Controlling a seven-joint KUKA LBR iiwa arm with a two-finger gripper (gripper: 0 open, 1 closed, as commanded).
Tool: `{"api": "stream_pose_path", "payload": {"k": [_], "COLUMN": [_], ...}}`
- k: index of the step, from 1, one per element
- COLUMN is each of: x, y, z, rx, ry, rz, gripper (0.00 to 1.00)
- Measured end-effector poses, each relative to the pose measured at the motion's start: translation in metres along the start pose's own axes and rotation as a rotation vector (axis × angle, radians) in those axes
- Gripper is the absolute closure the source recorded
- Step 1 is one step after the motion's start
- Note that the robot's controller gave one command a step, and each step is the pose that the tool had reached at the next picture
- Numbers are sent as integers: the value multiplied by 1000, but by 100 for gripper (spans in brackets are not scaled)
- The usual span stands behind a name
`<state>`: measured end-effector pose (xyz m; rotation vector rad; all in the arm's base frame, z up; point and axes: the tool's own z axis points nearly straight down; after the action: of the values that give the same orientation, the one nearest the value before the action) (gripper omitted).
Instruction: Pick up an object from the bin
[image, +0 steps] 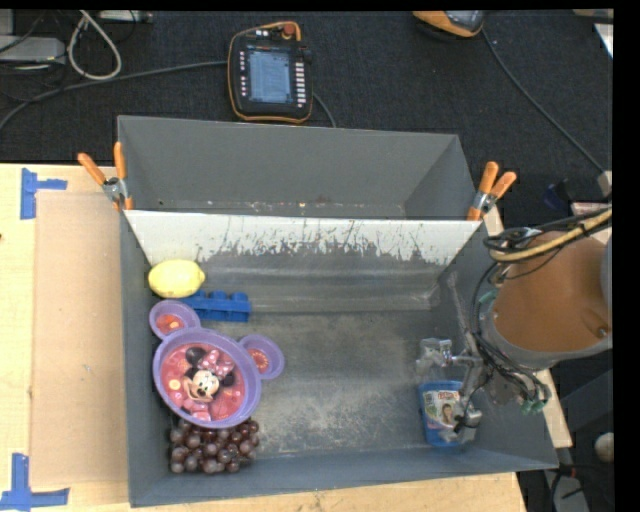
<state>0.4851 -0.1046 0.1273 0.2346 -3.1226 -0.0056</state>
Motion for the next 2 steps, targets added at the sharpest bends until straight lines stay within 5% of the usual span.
{"api": "stream_pose_path", "payload": {"k": [1, 2], "x": [5, -11], "y": [-1, -39], "z": [-31, 14], "rx": [3, 0], "ry": [-10, -1], "rz": [-248, 23], "gripper": [0, 0]}}
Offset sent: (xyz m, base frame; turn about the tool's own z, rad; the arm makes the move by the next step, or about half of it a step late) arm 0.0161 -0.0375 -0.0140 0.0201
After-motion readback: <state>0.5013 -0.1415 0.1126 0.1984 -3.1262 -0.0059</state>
